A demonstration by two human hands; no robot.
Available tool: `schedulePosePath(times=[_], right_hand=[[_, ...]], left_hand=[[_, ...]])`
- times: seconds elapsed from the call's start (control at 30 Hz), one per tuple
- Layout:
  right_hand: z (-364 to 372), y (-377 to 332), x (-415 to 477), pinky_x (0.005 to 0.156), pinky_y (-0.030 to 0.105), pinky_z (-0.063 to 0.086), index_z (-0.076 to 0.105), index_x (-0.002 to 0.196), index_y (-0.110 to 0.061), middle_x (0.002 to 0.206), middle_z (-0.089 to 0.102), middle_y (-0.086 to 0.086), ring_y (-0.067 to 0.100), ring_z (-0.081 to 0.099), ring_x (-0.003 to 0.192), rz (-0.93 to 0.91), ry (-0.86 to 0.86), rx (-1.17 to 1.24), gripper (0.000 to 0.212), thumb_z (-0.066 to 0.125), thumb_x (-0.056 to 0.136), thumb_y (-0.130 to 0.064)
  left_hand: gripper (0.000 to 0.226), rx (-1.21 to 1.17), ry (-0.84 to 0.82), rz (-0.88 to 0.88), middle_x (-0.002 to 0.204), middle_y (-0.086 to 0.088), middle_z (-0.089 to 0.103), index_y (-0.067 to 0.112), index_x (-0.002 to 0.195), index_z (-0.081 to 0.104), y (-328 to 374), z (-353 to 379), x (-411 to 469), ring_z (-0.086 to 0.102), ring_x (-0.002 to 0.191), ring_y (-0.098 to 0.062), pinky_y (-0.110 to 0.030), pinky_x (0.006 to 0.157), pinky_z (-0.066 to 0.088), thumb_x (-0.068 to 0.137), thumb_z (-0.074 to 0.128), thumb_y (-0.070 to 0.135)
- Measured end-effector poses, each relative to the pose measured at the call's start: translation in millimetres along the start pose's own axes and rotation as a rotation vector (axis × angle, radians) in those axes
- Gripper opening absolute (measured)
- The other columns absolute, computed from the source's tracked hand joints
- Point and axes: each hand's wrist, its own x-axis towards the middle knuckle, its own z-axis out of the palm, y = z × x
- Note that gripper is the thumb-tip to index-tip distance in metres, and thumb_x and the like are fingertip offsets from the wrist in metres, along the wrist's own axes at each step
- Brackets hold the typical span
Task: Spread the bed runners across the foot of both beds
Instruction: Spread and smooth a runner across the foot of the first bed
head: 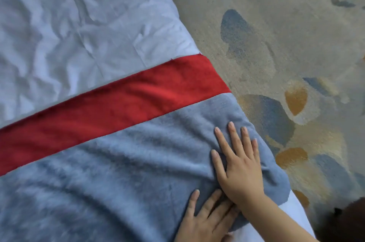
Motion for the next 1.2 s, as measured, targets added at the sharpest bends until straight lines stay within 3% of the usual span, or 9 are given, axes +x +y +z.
schedulePosePath(times=[0.17,0.23,0.3,0.43,0.7,0.87,1.07,1.13,1.2], right_hand=[[-5,-8,2,0.119,0.061,0.021,0.035,0.156,-0.031,0.166,0.023,0.002,0.033,0.017,0.154,0.008,0.022,-0.086,0.071,0.023,0.094,-0.066],[-1,-14,-1,0.115,0.064,0.027,0.044,0.152,-0.021,0.163,0.033,0.01,0.041,0.029,0.148,0.032,0.093,-0.134,0.079,0.017,0.095,-0.068],[4,-13,-6,0.111,0.069,0.028,0.045,0.15,-0.01,0.162,0.029,0.015,0.047,0.029,0.147,0.021,0.086,-0.204,0.078,0.019,0.098,-0.062],[26,-53,-3,0.113,0.074,0.02,0.034,0.152,0.007,0.164,0.017,0.02,0.05,0.021,0.149,-0.007,0.124,-0.251,0.076,0.02,0.1,-0.048],[144,-301,1,0.124,0.058,0.006,0.023,0.161,-0.025,0.169,0.015,0.001,0.033,0.005,0.156,-0.406,-0.014,-0.288,0.071,0.032,0.097,-0.057],[220,-441,-7,0.124,0.054,0.007,0.026,0.16,-0.028,0.168,0.018,-0.002,0.028,0.009,0.156,-0.599,-0.044,-0.239,0.067,0.037,0.099,-0.053],[262,-541,-10,0.126,0.044,0.006,0.024,0.16,-0.028,0.169,0.014,-0.004,0.021,0.004,0.157,-0.759,-0.204,-0.201,0.057,0.025,0.105,-0.039],[255,-556,3,0.122,0.045,0.024,0.035,0.157,-0.023,0.161,0.036,0.002,0.026,0.027,0.151,-0.733,-0.19,-0.132,0.055,0.039,0.103,-0.029],[243,-571,21,0.096,0.046,0.049,0.049,0.148,-0.017,0.127,0.059,0.008,0.032,0.055,0.117,-0.671,-0.057,-0.073,0.054,0.056,0.095,-0.019]], left_hand=[[0.057,-0.396,-0.109,-0.07,0.148,0.04,0.042,0.062,0.141,0.042,-18,-7,-16,0.036,0.138,0.014,-0.028,0.114,0.037,0.105,0.042,0.019],[0.045,-0.563,-0.033,-0.169,0.146,0.037,0.047,0.062,0.136,0.051,-48,-2,-26,0.04,0.137,0.013,-0.02,0.111,0.041,0.109,0.032,0.032],[0.037,-0.564,0.019,-0.217,0.147,0.029,0.051,0.057,0.134,0.057,-83,-1,-37,0.047,0.138,0.005,-0.024,0.111,0.042,0.104,0.037,0.05],[0.059,-0.415,0.168,-0.399,0.166,0.01,0.031,0.044,0.152,0.043,-159,26,-102,0.026,0.154,-0.013,-0.04,0.124,0.025,0.095,0.048,0.061],[0.06,-0.327,0.243,-0.687,0.171,0.006,0.017,0.038,0.16,0.028,-295,80,-247,0.015,0.158,-0.015,-0.05,0.126,0.016,0.103,0.035,0.057],[0.066,-0.32,0.231,-0.927,0.171,0.005,0.016,0.039,0.161,0.023,-372,112,-343,0.015,0.158,-0.018,-0.051,0.126,0.017,0.101,0.035,0.062],[0.064,-0.266,0.228,-1.002,0.172,0.005,0.013,0.037,0.161,0.023,-434,132,-411,0.012,0.158,-0.017,-0.052,0.125,0.017,0.102,0.03,0.058],[0.064,-0.253,0.227,-1.049,0.172,0.006,0.01,0.042,0.161,0.017,-450,128,-414,0.01,0.159,-0.019,-0.056,0.125,0.013,0.101,0.027,0.062],[0.06,-0.287,0.267,-1.108,0.172,0.005,0.013,0.044,0.161,0.017,-474,119,-413,0.013,0.158,-0.023,-0.057,0.125,0.015,0.104,0.028,0.059]])
